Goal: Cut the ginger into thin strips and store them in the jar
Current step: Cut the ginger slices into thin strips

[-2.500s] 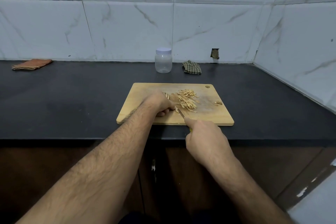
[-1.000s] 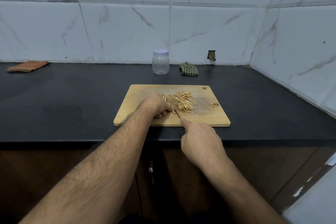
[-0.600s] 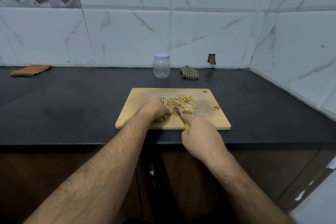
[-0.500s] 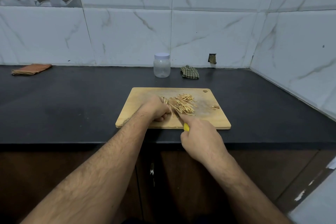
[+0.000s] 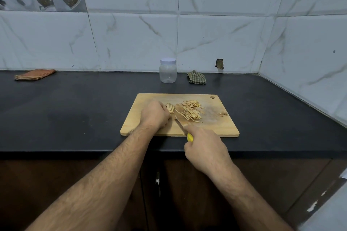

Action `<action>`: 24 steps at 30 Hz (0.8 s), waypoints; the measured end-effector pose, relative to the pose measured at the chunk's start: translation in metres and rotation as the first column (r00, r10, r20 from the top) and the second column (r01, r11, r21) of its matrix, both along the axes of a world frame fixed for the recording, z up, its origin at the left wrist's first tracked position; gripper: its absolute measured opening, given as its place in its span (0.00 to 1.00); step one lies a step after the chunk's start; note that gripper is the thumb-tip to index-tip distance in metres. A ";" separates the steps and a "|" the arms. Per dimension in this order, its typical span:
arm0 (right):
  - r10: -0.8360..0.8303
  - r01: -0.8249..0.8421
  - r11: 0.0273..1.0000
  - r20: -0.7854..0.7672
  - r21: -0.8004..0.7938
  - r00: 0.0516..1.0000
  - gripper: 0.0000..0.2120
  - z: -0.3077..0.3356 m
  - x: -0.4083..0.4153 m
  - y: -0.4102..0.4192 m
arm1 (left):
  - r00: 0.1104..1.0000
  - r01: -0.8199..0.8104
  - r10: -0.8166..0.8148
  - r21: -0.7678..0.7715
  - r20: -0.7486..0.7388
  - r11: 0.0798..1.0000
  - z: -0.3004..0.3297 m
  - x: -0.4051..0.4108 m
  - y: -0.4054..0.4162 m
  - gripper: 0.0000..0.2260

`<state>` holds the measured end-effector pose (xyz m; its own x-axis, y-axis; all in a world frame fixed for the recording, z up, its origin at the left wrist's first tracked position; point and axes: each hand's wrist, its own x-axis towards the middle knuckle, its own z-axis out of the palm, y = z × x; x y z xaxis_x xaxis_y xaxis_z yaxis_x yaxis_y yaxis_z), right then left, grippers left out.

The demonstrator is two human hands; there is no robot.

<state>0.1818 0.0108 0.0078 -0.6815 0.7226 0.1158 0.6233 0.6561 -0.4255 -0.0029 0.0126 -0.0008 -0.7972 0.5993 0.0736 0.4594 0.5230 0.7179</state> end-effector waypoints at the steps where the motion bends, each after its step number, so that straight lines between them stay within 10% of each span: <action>1: -0.003 0.003 1.000 0.005 0.004 1.000 0.24 0.001 -0.001 0.001 | 1.000 -0.009 0.009 0.010 -0.001 1.000 -0.001 -0.002 -0.001 0.08; 13: -0.045 0.042 0.998 0.056 0.055 0.997 0.26 0.016 -0.018 0.030 | 0.993 0.030 -0.028 0.016 -0.117 0.999 0.000 -0.010 0.002 0.02; 24: -0.118 0.113 0.989 0.052 0.094 0.992 0.26 0.020 -0.028 0.056 | 0.972 0.121 -0.153 -0.178 -0.178 0.977 0.009 -0.014 0.011 0.28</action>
